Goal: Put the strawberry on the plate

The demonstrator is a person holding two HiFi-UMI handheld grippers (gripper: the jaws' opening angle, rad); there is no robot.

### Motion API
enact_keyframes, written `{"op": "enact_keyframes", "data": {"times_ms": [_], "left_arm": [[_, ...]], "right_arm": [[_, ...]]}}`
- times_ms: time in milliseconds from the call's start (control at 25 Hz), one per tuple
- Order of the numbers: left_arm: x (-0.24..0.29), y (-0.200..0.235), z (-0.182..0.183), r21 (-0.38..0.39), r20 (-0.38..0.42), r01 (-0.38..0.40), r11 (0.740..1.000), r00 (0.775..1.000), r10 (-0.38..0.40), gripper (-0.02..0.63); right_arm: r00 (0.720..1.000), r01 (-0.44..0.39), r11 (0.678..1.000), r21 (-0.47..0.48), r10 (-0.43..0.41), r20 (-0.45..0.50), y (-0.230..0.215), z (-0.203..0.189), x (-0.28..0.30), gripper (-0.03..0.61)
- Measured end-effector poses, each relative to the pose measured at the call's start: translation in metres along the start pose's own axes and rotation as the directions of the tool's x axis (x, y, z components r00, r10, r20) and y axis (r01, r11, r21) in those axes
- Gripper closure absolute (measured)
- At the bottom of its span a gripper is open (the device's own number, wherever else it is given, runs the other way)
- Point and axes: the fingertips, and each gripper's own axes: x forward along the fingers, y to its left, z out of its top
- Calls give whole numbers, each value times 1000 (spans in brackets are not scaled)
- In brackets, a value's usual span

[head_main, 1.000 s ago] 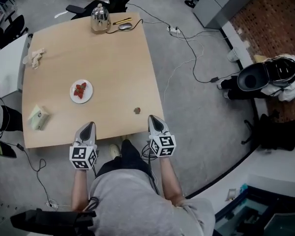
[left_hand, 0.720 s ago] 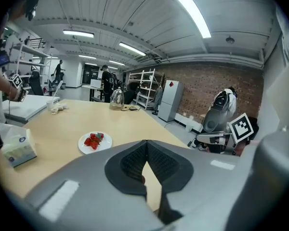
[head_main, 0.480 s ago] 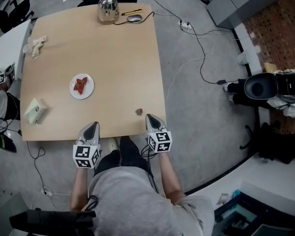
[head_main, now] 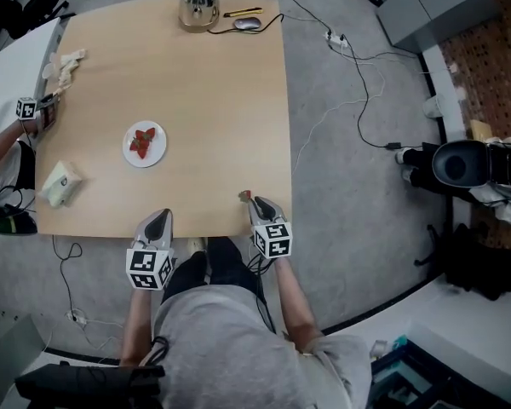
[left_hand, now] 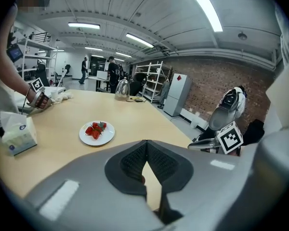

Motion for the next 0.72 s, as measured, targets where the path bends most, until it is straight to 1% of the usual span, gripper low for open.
{"op": "enact_keyframes", "data": {"times_ms": [200, 320, 480, 720], "left_arm": [[4, 2, -2, -13, -13, -16, 1000, 1000, 16, 595], [6, 4, -2, -21, -16, -23, 1000, 1000, 22, 595], [8, 9, -4, -30, -24, -33, 999, 999, 33, 595], [10, 16, -7, -41, -34, -49, 998, 998, 48, 595]], "right_arm": [[999, -13, 999, -35, 12, -31, 2, -3, 15, 438], [998, -21, 998, -56, 18, -52, 2, -6, 23, 412], [996, -24, 996, -87, 16, -87, 1, -12, 32, 402], [993, -27, 995, -96, 16, -114, -1, -17, 40, 404]]}}
